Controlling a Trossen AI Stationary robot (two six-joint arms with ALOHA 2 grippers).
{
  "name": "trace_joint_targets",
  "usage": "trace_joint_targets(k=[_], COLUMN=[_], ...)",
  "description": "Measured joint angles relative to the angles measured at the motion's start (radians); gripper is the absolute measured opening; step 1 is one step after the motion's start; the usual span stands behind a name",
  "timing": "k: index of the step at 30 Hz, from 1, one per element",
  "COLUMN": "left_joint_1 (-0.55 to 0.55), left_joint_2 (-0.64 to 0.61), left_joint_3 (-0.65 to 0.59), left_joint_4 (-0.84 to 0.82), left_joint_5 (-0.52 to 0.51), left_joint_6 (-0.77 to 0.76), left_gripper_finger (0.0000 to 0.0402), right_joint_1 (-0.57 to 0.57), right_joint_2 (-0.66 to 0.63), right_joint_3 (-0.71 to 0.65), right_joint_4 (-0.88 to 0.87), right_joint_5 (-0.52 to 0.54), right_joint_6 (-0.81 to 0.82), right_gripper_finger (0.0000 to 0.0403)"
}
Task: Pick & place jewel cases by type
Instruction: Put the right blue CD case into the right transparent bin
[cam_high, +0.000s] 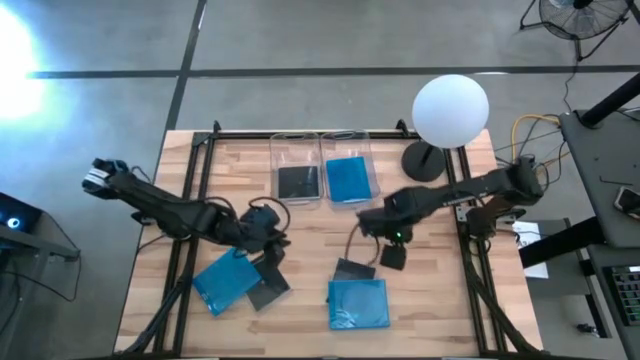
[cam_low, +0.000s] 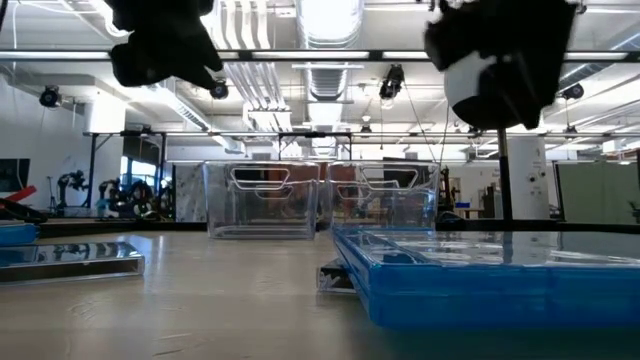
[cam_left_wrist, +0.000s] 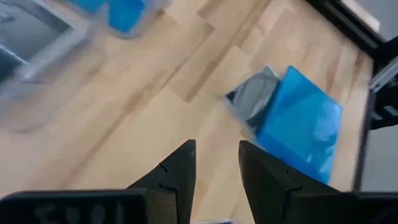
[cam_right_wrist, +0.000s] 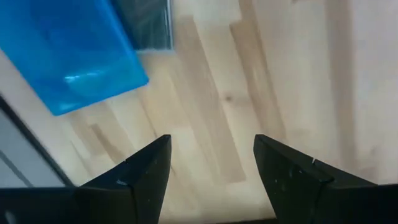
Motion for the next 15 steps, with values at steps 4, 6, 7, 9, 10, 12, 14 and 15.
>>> trace_joint_targets(k=[4,6,7,9,10,12,14,15], left_joint_1=[-0.025,-0.034,-0.039,-0.046,-0.047,-0.05,-0.056,-0.059], left_joint_2=[0.068,0.099,0.112,0.141,0.155,0.18,0.206,0.218], left_joint_3=[0.028,0.048,0.054,0.059,0.063,0.068,0.069,0.069], left_joint_4=[0.045,0.051,0.052,0.05,0.052,0.057,0.076,0.092], left_joint_5=[0.001,0.001,0.001,0.014,0.041,0.109,0.163,0.178], left_joint_6=[-0.041,-0.06,-0.071,-0.109,-0.13,-0.174,-0.204,-0.213], left_gripper_finger=[0.0103,0.0103,0.0103,0.0103,0.0103,0.0103,0.0103,0.0103], right_joint_1=[0.08,0.126,0.149,0.192,0.212,0.24,0.261,0.27], right_joint_2=[-0.112,-0.172,-0.2,-0.249,-0.269,-0.298,-0.306,-0.306], right_joint_3=[-0.199,-0.297,-0.346,-0.434,-0.472,-0.544,-0.617,-0.653], right_joint_4=[0.231,0.365,0.442,0.597,0.666,0.78,0.883,0.946], right_joint_5=[-0.102,-0.113,-0.114,-0.117,-0.117,-0.111,-0.095,-0.088], right_joint_6=[0.174,0.276,0.326,0.421,0.477,0.604,0.734,0.79], right_gripper_finger=[0.0224,0.0224,0.0224,0.0224,0.0224,0.0224,0.0224,0.0224])
